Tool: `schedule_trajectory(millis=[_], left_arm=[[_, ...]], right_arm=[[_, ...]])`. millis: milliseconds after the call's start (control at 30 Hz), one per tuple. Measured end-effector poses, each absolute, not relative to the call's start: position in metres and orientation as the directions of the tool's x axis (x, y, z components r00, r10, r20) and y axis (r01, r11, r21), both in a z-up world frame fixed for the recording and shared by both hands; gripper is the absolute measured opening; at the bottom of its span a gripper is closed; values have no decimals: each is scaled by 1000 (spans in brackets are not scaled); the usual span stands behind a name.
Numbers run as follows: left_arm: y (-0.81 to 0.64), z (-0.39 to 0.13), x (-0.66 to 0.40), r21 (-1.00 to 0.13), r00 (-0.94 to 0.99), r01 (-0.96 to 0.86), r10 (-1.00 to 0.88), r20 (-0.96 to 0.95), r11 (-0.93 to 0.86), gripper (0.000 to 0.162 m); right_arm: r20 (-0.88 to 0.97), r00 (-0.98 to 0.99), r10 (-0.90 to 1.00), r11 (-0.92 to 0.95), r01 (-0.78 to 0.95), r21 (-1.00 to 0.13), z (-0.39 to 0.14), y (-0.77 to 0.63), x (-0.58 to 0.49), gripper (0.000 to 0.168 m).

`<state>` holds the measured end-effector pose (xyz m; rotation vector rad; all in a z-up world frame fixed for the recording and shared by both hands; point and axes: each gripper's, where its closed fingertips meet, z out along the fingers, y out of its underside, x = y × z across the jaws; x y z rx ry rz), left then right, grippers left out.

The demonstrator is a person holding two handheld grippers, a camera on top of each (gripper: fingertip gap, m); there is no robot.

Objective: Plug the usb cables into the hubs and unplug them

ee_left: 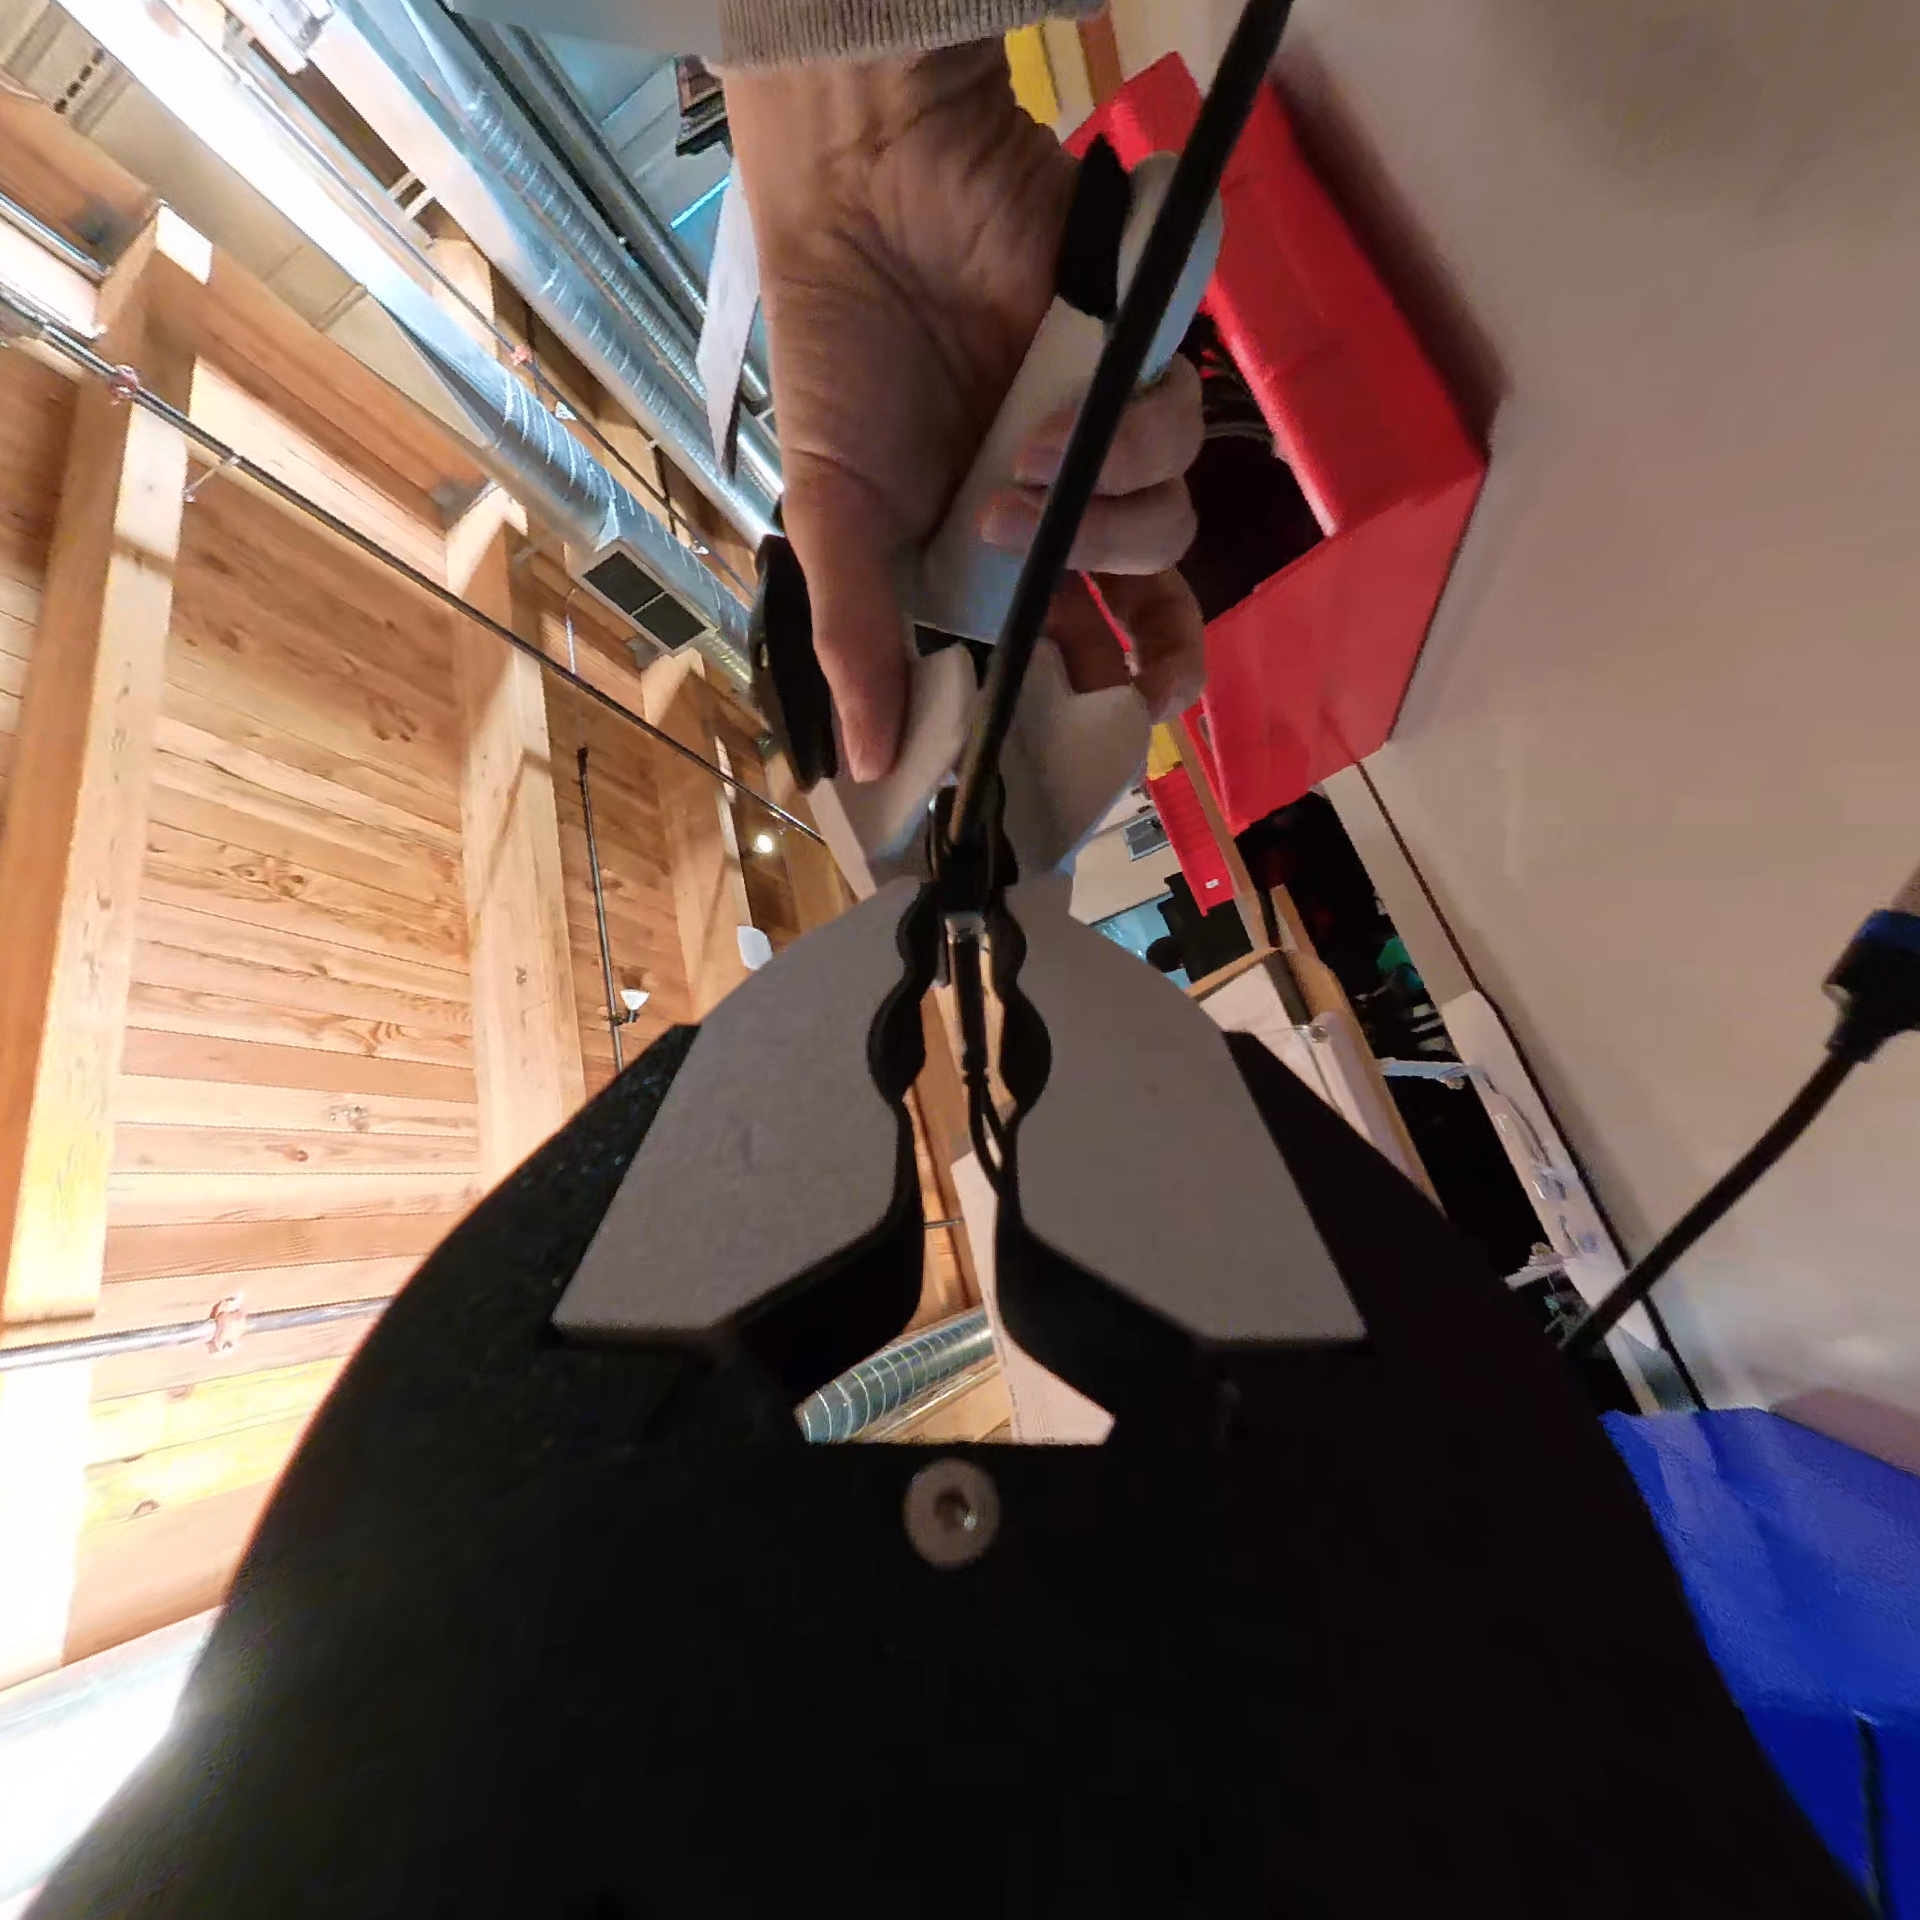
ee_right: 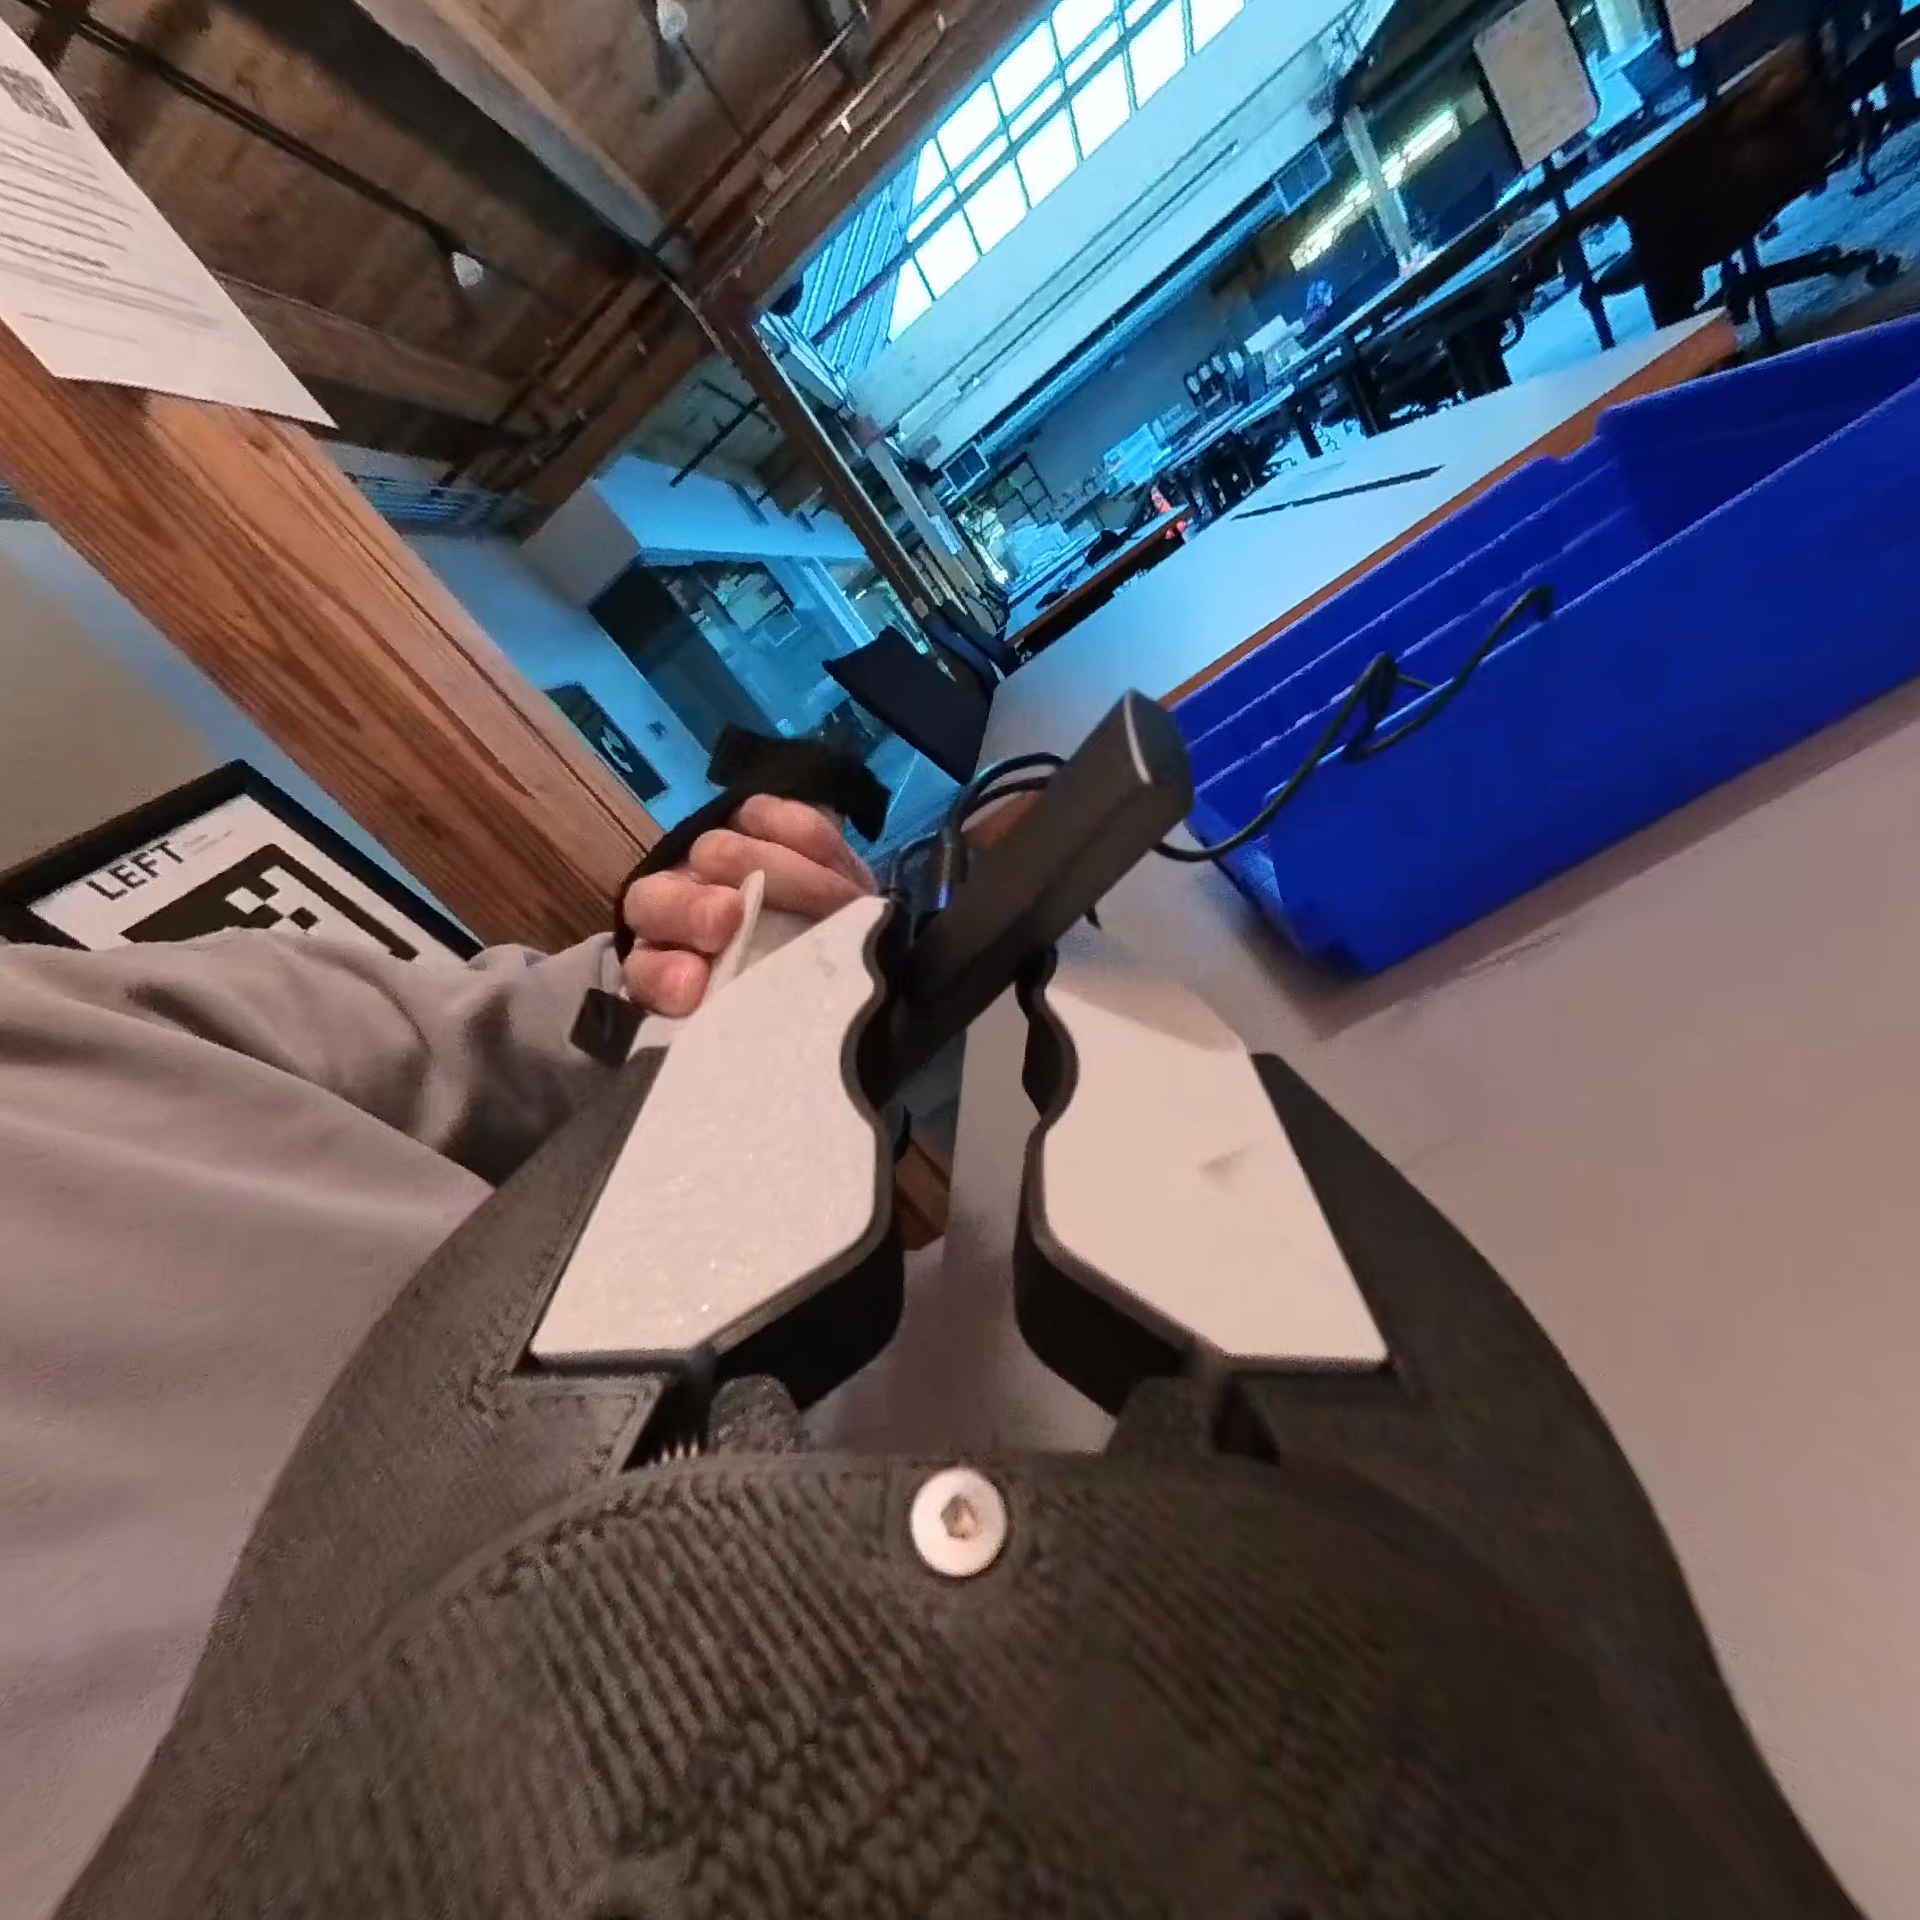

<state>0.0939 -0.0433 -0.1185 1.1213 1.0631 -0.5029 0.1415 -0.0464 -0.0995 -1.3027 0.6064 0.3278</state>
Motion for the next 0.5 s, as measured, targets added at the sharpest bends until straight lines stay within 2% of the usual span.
schedule_trajectory(millis=[67,100,133,233,300,400,500], left_arm=[[-39,-127,104,472,427,772,203,-881,425,11],[-35,-131,112,435,383,773,208,-900,461,13],[-32,-132,118,359,316,785,172,-933,505,15],[-12,-132,130,41,27,807,32,-999,590,39],[9,-115,143,-206,-145,762,-149,-978,614,39],[66,-95,196,-507,-294,527,-414,-862,682,41],[133,-120,258,-703,-444,95,-602,-663,704,47]], right_arm=[[-563,820,-107,247,-526,-814,-100,-46,143,17],[-544,831,-115,252,-505,-825,-99,-47,145,13],[-515,842,-162,255,-468,-846,-99,-51,149,10],[-393,856,-335,151,-363,-919,-110,-68,157,11],[-320,878,-355,112,-300,-947,-106,-77,152,10],[-279,898,-339,145,-243,-959,-90,-89,144,10],[-243,902,-357,160,-197,-967,-81,-102,141,10]])
